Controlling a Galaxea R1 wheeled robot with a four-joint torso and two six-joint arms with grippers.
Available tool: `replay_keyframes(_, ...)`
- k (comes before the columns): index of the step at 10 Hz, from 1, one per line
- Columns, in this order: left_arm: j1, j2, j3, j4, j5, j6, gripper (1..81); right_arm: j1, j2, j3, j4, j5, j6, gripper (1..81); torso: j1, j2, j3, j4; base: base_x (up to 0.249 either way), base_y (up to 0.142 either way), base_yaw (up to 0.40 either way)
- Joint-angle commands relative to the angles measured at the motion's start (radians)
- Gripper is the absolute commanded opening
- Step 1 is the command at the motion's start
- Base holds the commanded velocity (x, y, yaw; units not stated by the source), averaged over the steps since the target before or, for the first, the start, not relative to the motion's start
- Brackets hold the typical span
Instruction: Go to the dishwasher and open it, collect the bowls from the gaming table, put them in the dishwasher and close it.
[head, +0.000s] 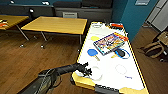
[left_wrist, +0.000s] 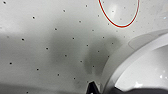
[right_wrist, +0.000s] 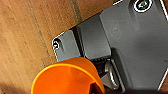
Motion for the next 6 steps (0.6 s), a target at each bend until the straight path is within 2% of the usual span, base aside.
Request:
replay_keyframes(1,-0.200,-0.150,0.345,0.044,0.005,0.004,1.0,0.031,-0.036,0.038,-0.009,-0.057,0.003,1.0,0.000,0.000,0.000,0.000,0.000,0.000,0.000)
replay_keyframes(2,-0.198,-0.232,0.490,0.100,-0.053,-0.002,1.0,0.027,-0.045,0.043,-0.008,-0.056,0.003,1.0,0.000,0.000,0.000,0.000,0.000,0.000,0.000)
replay_keyframes(3,-0.198,-0.310,0.611,0.138,-0.066,-0.003,1.0,0.024,-0.054,0.052,-0.008,-0.056,0.003,1.0,0.000,0.000,0.000,0.000,0.000,0.000,0.000)
replay_keyframes(5,-0.176,-0.447,0.784,0.180,-0.066,-0.005,1.0,0.010,-0.083,0.089,-0.009,-0.054,0.003,1.0,0.000,0.000,0.000,0.000,0.000,0.000,0.000)
replay_keyframes(6,-0.142,-0.511,0.839,0.200,-0.066,-0.005,1.0,0.004,-0.096,0.103,-0.009,-0.054,0.004,1.0,0.000,0.000,0.026,0.000,0.000,0.000,0.000)
